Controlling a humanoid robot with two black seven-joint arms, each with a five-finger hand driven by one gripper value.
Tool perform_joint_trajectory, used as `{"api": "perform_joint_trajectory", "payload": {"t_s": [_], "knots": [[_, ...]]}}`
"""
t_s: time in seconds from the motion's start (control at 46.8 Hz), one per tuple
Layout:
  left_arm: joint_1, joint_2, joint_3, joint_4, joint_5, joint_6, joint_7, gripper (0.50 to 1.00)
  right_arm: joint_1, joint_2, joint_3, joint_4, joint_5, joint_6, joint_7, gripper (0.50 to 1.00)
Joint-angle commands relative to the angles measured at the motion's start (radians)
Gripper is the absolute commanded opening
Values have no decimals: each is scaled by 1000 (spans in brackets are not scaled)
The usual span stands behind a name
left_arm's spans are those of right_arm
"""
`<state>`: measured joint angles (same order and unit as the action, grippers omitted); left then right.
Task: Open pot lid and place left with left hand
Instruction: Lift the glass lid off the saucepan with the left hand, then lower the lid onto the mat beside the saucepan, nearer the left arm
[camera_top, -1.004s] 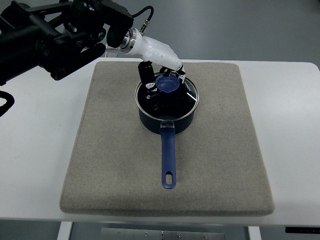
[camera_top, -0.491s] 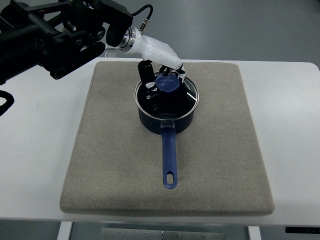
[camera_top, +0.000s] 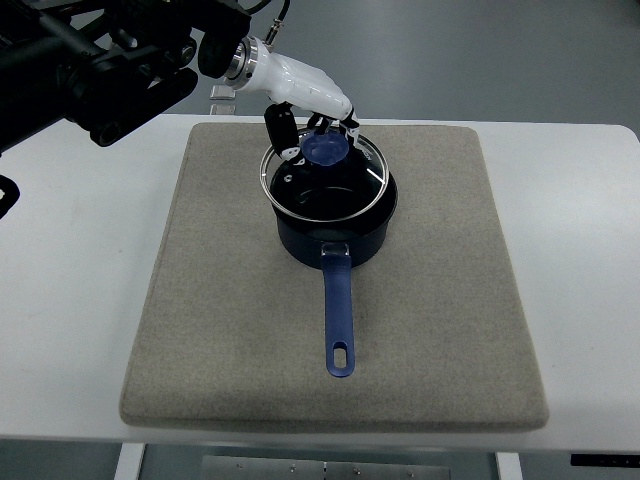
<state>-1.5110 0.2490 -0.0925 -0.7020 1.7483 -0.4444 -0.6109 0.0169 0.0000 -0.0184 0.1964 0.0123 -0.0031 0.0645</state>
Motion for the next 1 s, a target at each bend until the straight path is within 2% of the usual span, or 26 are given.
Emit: {"api": "perform_joint_trajectory", "payload": {"t_s": [0.0, 0.406, 0.598, 0.982], "knots": [[2, 3, -1, 22, -1, 3, 0, 500, 0, 0, 0, 0, 0, 0, 0, 917], [5, 173, -7, 32, -4, 13, 0, 500, 0, 0, 0, 0, 0, 0, 0, 917], [31, 260, 11, 21, -7, 55, 0, 500, 0, 0, 0, 0, 0, 0, 0, 917], [167, 289, 13, -2, -1, 78, 0, 500, 0, 0, 0, 0, 0, 0, 0, 917]]}}
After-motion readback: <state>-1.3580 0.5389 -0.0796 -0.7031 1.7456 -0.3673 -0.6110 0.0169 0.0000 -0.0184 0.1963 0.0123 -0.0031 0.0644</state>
